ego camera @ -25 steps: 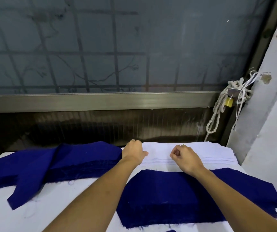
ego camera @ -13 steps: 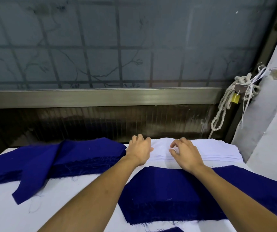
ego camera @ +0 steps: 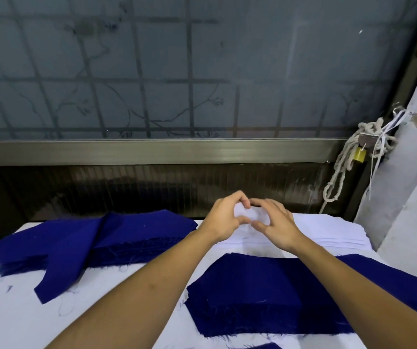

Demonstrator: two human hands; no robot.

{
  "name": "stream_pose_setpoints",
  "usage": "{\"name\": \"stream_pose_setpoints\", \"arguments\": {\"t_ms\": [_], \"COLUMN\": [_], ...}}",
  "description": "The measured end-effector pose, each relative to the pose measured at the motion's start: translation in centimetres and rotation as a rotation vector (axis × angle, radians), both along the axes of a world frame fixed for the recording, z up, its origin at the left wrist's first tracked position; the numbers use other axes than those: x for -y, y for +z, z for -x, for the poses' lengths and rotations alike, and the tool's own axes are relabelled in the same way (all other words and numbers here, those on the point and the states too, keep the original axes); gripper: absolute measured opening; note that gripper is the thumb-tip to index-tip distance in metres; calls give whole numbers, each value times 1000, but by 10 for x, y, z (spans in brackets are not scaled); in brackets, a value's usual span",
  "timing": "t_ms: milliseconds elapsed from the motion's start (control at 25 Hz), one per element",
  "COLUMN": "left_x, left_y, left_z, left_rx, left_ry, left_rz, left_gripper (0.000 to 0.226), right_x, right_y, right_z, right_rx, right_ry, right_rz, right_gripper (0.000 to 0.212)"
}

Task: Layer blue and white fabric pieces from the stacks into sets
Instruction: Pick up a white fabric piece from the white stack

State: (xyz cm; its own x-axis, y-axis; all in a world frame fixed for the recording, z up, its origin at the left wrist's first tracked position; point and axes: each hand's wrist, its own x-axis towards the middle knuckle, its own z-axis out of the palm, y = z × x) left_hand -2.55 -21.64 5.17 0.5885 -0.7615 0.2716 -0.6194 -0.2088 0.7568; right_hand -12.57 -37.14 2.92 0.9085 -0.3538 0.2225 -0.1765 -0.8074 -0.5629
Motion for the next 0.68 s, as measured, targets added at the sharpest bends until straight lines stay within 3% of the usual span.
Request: {"name": "stream_pose_setpoints", "arguments": {"t_ms": [80, 160, 320, 480, 640, 680], "left_x": [-8, -22, -70, -140, -204, -212], "left_y": [16, 35, 76, 101, 103, 104], "left_z": [6, 11, 17, 15, 28, 35], "left_rx": [18, 21, -121, -193, -290, -296], "left_ry": [-48, -84, -7, 218, 266, 227], "left_rz": [83, 174, 377, 527, 545, 502], "left_gripper": [26, 32, 33, 14, 14, 14], "right_x": [-6, -10, -14, -22, -60, -81], "right_y": [20, 41, 73, 85, 73, 71], "right_z": [2, 5, 31, 66, 90, 91], "right_rx": [26, 35, 39, -30, 24, 50], "right_ry": [10, 27, 180, 201, 172, 189], "right_rz": [-122, -179, -325, -234, -208, -205], "right_gripper": [60, 58, 13, 12, 2, 17]}}
